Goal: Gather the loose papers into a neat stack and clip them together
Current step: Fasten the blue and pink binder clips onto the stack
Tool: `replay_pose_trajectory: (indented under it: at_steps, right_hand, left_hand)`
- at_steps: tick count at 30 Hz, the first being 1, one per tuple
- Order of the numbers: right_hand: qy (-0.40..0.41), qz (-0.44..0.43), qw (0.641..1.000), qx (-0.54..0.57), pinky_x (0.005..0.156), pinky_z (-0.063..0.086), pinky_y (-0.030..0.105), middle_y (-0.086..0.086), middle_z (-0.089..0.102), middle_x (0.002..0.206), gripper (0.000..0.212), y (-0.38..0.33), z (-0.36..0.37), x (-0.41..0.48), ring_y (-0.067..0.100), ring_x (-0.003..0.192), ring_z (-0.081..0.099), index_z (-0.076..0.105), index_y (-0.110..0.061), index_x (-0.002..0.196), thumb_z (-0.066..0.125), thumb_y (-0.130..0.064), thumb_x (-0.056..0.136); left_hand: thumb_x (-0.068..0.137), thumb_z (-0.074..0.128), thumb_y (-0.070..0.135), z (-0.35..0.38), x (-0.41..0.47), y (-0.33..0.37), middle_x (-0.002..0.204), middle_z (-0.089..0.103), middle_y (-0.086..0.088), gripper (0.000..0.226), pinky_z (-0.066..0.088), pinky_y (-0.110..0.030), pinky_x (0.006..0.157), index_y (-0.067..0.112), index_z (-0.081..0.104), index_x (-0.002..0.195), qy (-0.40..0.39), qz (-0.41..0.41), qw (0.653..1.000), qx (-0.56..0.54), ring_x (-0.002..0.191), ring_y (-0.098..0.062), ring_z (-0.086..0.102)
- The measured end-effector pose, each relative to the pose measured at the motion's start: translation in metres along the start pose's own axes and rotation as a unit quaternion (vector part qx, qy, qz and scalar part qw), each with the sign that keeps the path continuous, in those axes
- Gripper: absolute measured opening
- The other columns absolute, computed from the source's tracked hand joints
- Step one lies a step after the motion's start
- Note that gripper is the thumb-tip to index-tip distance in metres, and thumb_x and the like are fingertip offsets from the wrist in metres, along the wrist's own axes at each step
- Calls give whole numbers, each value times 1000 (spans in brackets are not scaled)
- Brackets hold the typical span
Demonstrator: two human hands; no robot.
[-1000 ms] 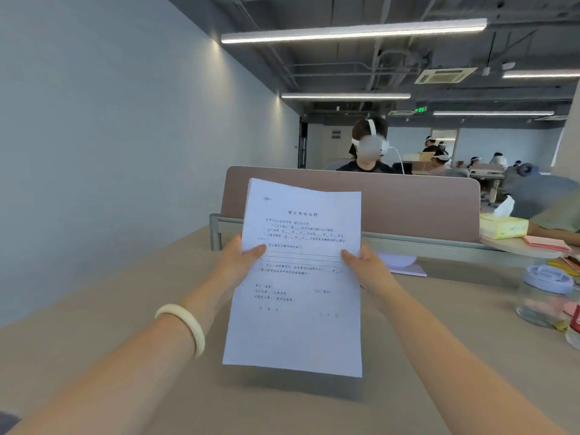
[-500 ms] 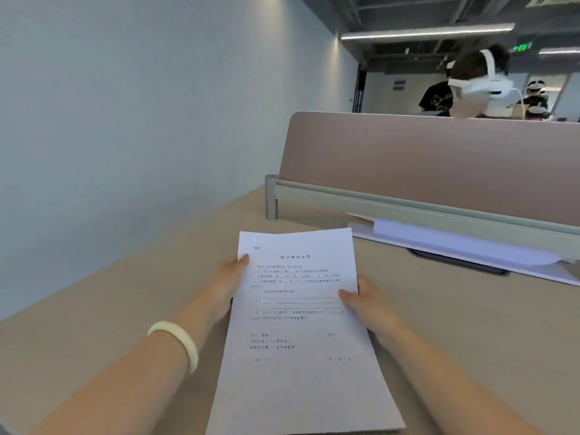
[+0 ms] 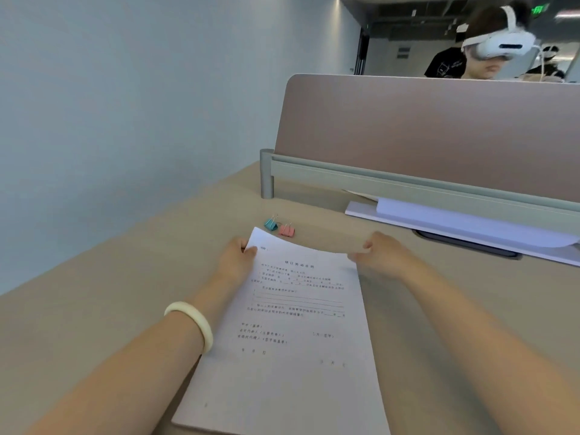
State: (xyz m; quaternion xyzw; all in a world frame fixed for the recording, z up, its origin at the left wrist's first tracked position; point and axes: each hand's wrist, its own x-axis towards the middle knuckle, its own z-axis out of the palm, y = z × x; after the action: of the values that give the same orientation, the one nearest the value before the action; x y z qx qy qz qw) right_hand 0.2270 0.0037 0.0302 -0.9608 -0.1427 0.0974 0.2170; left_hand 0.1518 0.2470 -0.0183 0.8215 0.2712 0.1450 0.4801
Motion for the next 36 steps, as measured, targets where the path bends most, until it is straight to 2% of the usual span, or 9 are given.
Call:
replay_pose_trajectory:
  at_steps: [3, 7, 11, 14, 18, 24, 29, 32, 36]
  right_hand:
    - [83, -85, 993, 28, 78, 36, 25, 2, 60, 107, 37, -35, -2, 45, 15, 91, 51, 62, -10, 113, 59, -37, 89]
    - [37, -132, 991, 7, 94, 45, 33, 2, 61, 124, 39, -95, 17, 98, 21, 114, 55, 62, -16, 120, 57, -41, 90]
    - [21, -83, 995, -51, 62, 37, 29, 3, 59, 80, 41, -122, 50, 147, 25, 88, 54, 53, -19, 64, 58, -54, 84]
    - [38, -64, 996, -41, 77, 46, 31, 2, 68, 83, 41, -127, 65, 166, 26, 91, 62, 67, -18, 80, 62, -59, 75]
    - [58, -73, 995, 25, 84, 44, 29, -4, 73, 103, 18, -130, 71, 160, 20, 102, 63, 68, -25, 77, 66, -42, 81]
    - [54, -178, 965, 183, 58, 36, 15, -8, 57, 76, 30, -119, 45, 119, 11, 74, 50, 47, -20, 64, 60, -21, 91]
    - [-87, -181, 914, 353, 70, 44, 45, 35, 64, 92, 17, -102, 34, 94, 30, 69, 54, 52, -8, 75, 61, -7, 90]
    - [-113, -180, 904, 370, 69, 50, 42, 24, 63, 85, 9, -101, 30, 91, 29, 62, 56, 55, -7, 84, 63, -5, 88]
    - [-131, -169, 900, 380, 81, 56, 25, 9, 64, 99, 17, -101, 29, 98, 19, 88, 66, 60, -15, 97, 64, -3, 87]
  left_hand:
    - [94, 43, 13, 2, 9, -3, 72, 47, 2, 13, 37, -31, 68, 10, 46, 82, 1, 14, 999, 33, 75, -21, 47]
    - [92, 42, 11, 4, 13, -7, 70, 46, 5, 21, 33, -25, 55, 18, 43, 73, -3, 24, 999, 48, 62, -10, 42]
    - [93, 43, 11, 3, 13, -8, 71, 48, 7, 21, 32, -22, 53, 21, 44, 74, 5, 30, 999, 43, 62, -7, 43]
    - [93, 43, 13, 3, 12, -7, 72, 49, 7, 12, 33, -21, 53, 16, 48, 82, 2, 32, 999, 35, 62, -7, 44]
    - [93, 45, 13, 3, 12, -6, 70, 48, 8, 21, 32, -21, 52, 20, 44, 73, 8, 30, 999, 35, 63, -10, 45]
    - [93, 46, 13, 1, 8, -5, 71, 48, 9, 11, 32, -20, 52, 15, 49, 83, 2, 36, 999, 11, 62, -6, 44]
    - [94, 48, 14, -1, 7, -4, 72, 51, 8, 8, 35, -21, 53, 13, 51, 86, -3, 29, 999, -44, 62, -7, 46]
    - [93, 50, 14, -1, 7, -4, 76, 54, 3, 5, 37, -22, 55, 11, 53, 90, 1, 22, 997, -68, 65, -12, 48]
    - [93, 50, 14, -1, 7, -5, 70, 52, 7, 6, 36, -22, 54, 13, 54, 88, 2, 15, 995, -99, 60, -8, 47]
